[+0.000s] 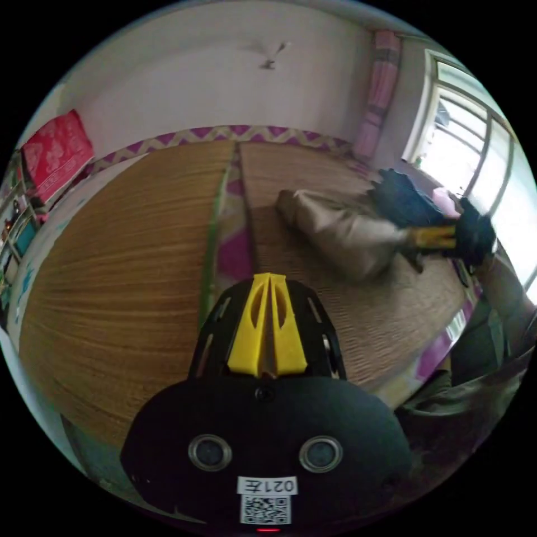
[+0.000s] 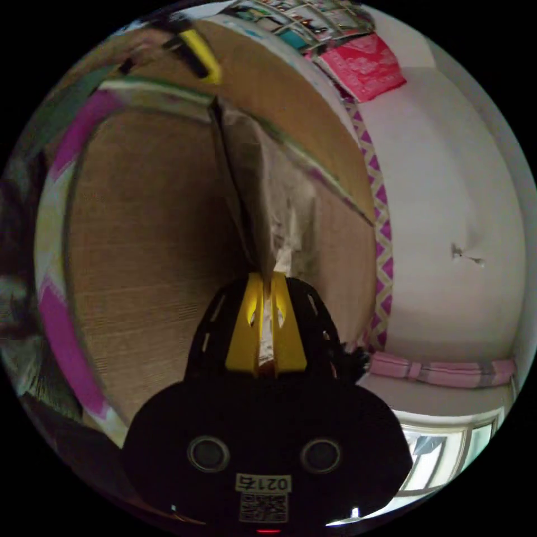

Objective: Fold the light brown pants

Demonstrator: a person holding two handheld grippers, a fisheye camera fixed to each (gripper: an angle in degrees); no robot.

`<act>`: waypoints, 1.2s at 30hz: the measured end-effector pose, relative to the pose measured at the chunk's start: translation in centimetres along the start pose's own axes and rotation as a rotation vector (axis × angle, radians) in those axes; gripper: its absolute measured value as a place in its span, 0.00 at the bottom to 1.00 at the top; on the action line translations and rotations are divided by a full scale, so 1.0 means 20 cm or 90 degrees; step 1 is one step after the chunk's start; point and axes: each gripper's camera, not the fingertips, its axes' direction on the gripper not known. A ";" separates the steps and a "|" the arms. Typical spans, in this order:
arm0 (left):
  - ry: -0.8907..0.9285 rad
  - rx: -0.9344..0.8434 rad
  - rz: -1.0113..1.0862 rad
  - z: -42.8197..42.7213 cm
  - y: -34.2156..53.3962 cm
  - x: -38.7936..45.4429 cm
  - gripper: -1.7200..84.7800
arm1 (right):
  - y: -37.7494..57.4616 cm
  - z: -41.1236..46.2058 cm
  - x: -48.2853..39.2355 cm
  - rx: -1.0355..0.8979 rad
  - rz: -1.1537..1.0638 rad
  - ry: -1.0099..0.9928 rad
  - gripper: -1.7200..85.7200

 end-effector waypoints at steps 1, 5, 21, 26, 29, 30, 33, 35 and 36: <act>0.030 0.006 0.012 0.00 0.01 0.08 0.01 | 0.08 0.02 -0.20 -0.004 -0.019 -0.026 0.02; 0.108 -0.015 0.034 0.07 0.04 0.25 0.06 | 0.34 0.10 -0.49 0.014 0.138 0.003 0.07; 0.057 -0.153 -0.062 0.49 -0.14 0.15 0.12 | 2.20 0.64 0.10 0.207 0.965 -0.465 0.16; 0.079 -0.205 -0.035 0.56 -0.22 0.09 0.10 | 2.35 0.89 0.13 0.228 1.022 -0.554 0.11; 0.048 -0.203 0.011 0.58 -0.28 0.09 0.10 | 2.45 0.91 0.17 0.256 1.041 -0.549 0.07; 0.042 -0.202 0.017 0.59 -0.29 0.10 0.10 | 2.46 0.90 0.18 0.262 1.037 -0.548 0.07; 0.025 -0.180 0.059 0.63 -0.33 0.09 0.10 | 2.49 0.85 0.25 0.277 1.008 -0.523 0.06; 0.047 -0.163 0.067 0.62 -0.31 0.05 0.09 | 2.50 0.79 0.30 0.294 0.996 -0.498 0.06; 0.056 -0.156 0.058 0.60 -0.29 0.03 0.09 | 2.50 0.77 0.31 0.298 0.993 -0.493 0.06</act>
